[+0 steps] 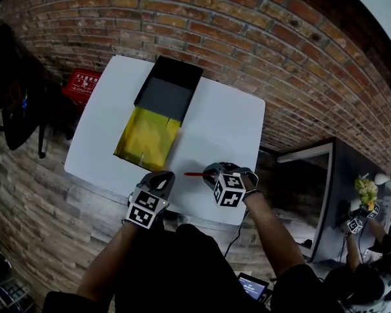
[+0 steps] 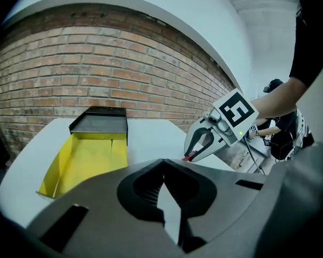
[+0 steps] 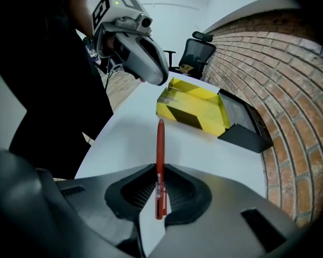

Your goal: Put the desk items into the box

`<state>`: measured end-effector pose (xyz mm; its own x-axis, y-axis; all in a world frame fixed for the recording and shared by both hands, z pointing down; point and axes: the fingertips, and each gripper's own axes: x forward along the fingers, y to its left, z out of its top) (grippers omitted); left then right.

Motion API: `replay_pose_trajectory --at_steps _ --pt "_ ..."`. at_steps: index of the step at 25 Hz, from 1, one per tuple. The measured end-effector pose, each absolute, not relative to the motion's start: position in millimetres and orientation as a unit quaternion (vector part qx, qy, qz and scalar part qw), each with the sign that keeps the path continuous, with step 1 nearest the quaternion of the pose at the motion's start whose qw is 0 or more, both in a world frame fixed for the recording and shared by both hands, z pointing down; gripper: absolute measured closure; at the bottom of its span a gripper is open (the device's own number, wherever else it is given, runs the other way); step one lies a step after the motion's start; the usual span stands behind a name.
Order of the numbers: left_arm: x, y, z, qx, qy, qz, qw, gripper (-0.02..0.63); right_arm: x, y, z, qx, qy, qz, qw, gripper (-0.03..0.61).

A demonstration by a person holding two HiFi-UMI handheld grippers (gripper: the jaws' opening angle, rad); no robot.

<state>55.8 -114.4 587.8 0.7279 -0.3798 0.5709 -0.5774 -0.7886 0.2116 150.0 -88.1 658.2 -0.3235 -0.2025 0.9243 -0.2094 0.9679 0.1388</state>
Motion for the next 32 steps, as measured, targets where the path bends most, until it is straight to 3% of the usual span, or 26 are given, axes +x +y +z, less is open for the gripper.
replay_pose_trajectory --at_steps 18,32 --pt "-41 -143 582 0.872 -0.369 0.246 0.207 0.600 41 -157 625 0.094 -0.848 -0.062 0.518 0.515" --pt "-109 -170 585 0.852 -0.416 0.229 0.221 0.600 -28 -202 630 0.044 -0.836 -0.113 0.535 0.515"
